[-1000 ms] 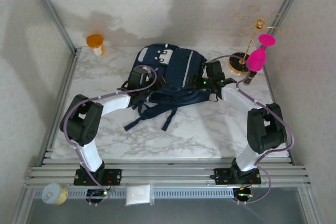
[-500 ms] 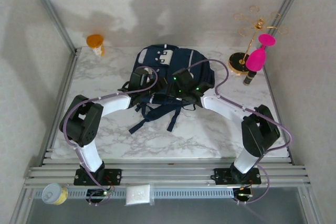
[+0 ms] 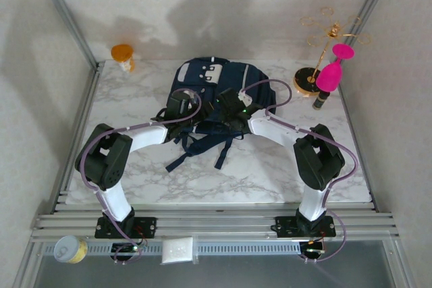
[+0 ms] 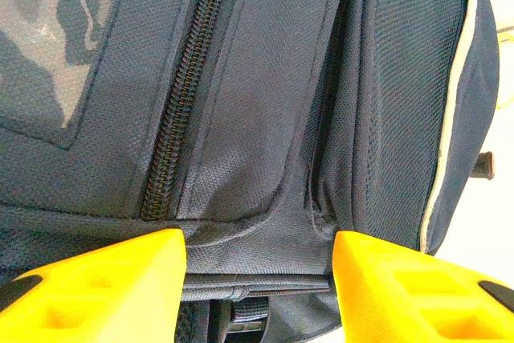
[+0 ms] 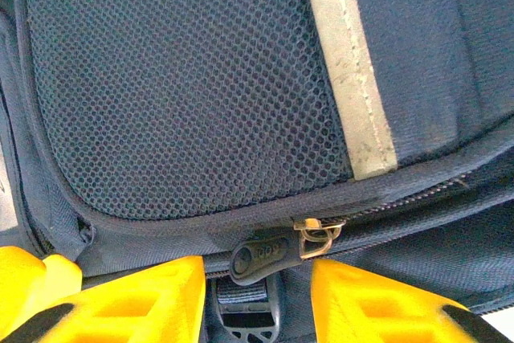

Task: Pack books, pencil case, and school supplies into a backpack

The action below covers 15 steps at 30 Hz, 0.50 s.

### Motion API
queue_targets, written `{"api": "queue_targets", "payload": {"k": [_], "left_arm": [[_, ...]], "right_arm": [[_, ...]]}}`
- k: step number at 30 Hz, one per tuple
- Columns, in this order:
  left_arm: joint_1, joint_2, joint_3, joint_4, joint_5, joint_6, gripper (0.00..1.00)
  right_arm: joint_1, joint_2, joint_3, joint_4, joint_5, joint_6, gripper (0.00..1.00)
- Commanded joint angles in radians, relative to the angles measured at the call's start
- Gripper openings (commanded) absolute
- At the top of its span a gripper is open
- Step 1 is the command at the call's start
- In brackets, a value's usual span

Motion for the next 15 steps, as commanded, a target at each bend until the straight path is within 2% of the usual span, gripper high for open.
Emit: {"api": "queue_targets", "payload": {"k": [1, 8, 15], "left_arm": [[-0.012, -0.019, -0.012, -0.02, -0.025, -0.007, 0.52], [-0.015, -0.016, -0.011, -0.039, -0.049, 0.0, 0.52], [-0.021, -0.032, -0.023, -0.037, -0.057, -0.012, 0.52]], "right_arm": [[0.016, -0.017, 0.02, -0.041, 0.079, 0.052, 0.4], [0.012, 0.047, 0.081, -0.056, 0.124, 0.044, 0.31], [0.012, 0.116, 0.123, -0.069, 0.132, 0.05, 0.31]]}}
